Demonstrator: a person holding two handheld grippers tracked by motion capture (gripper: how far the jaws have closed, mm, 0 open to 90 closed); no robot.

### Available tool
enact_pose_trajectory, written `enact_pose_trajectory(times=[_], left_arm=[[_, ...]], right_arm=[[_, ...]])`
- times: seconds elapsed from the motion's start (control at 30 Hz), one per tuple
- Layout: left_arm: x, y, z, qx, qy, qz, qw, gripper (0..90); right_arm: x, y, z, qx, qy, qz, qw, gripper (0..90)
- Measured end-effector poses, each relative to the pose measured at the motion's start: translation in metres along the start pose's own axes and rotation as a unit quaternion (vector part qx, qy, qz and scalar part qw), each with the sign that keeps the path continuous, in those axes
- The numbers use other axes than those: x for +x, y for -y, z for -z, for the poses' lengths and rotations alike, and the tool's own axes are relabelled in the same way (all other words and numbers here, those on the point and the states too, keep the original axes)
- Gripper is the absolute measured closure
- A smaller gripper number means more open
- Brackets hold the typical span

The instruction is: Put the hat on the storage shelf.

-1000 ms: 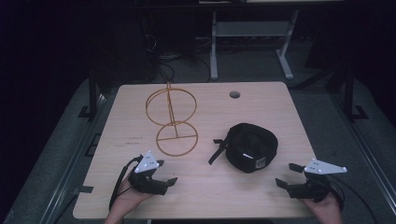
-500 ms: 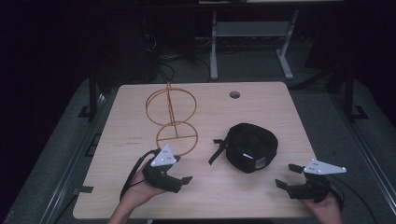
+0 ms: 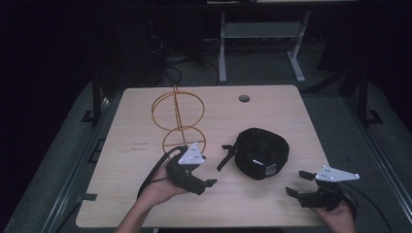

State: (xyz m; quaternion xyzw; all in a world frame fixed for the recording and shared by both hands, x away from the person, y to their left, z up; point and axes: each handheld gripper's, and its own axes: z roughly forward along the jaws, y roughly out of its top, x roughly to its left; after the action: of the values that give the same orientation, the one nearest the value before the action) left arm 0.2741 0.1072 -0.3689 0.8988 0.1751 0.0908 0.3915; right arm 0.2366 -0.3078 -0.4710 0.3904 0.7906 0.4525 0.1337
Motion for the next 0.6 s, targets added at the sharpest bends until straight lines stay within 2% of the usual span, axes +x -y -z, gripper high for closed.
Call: enact_pose_trajectory(times=[0.23,0.6], left_arm=[[-0.007,-0.026,-0.018,0.006,0.019,-0.021,0.9996,22.9],[-0.005,-0.050,-0.039,0.003,0.045,-0.024,0.9987,24.9]], right_arm=[[0.001,-0.001,0.000,-0.003,-0.005,0.008,1.0000,14.0],[0.001,-0.001,-0.001,-0.003,-0.010,0.008,0.9999,14.0]])
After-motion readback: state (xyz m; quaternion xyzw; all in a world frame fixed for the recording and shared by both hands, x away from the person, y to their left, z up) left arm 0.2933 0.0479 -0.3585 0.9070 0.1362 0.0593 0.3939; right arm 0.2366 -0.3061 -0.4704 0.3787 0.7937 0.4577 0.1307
